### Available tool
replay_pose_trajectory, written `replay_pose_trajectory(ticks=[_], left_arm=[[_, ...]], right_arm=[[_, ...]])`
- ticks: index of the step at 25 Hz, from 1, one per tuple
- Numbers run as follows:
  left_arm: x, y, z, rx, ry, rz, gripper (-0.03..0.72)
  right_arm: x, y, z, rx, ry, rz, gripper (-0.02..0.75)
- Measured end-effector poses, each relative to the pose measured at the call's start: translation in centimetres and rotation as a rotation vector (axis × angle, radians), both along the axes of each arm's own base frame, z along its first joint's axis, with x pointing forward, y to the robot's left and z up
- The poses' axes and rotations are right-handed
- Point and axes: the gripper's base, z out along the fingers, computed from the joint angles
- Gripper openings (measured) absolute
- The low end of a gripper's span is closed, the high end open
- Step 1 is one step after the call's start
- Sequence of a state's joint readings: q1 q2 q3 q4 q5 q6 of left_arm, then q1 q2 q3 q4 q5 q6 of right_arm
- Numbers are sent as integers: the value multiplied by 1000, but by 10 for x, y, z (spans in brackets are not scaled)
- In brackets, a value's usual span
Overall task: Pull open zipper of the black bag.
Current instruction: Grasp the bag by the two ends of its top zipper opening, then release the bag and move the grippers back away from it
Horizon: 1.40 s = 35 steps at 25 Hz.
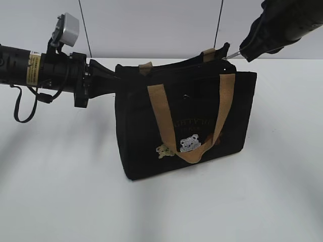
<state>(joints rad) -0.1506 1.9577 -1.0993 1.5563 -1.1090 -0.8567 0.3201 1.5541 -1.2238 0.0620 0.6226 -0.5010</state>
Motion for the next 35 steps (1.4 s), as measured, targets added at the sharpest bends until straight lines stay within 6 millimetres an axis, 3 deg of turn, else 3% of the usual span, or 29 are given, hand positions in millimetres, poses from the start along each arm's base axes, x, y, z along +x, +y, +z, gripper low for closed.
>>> replay_pose_trajectory(ticks=[8, 10, 13, 15, 18, 22, 26, 30, 35], left_arm=[[0, 0, 0, 1, 0, -1, 35], [0, 0, 0, -4, 1, 4, 35], [2, 0, 2, -23, 3, 20, 50], [2, -1, 3, -41, 6, 29, 97], [3, -1, 9, -67, 4, 41, 228], [-1, 0, 26, -78, 20, 61, 375], [-6, 6, 47, 19, 22, 131, 404], [-6, 19, 64, 146, 56, 331, 411], [0, 36, 82, 164, 77, 604, 418]], right_arm=[[-1, 3, 0, 56, 21, -35, -11], [-1, 3, 0, 59, 22, -36, 13], [-2, 3, 1, 61, 20, -36, 120], [-2, 3, 2, 62, 19, -37, 226], [-2, 3, 1, 64, 27, -42, 351], [-5, 2, 1, 54, 65, -41, 407], [-7, 2, 17, 41, 111, -33, 413], [-9, 2, 42, 49, 155, -48, 417], [-15, 1, 67, 66, 209, -84, 417]])
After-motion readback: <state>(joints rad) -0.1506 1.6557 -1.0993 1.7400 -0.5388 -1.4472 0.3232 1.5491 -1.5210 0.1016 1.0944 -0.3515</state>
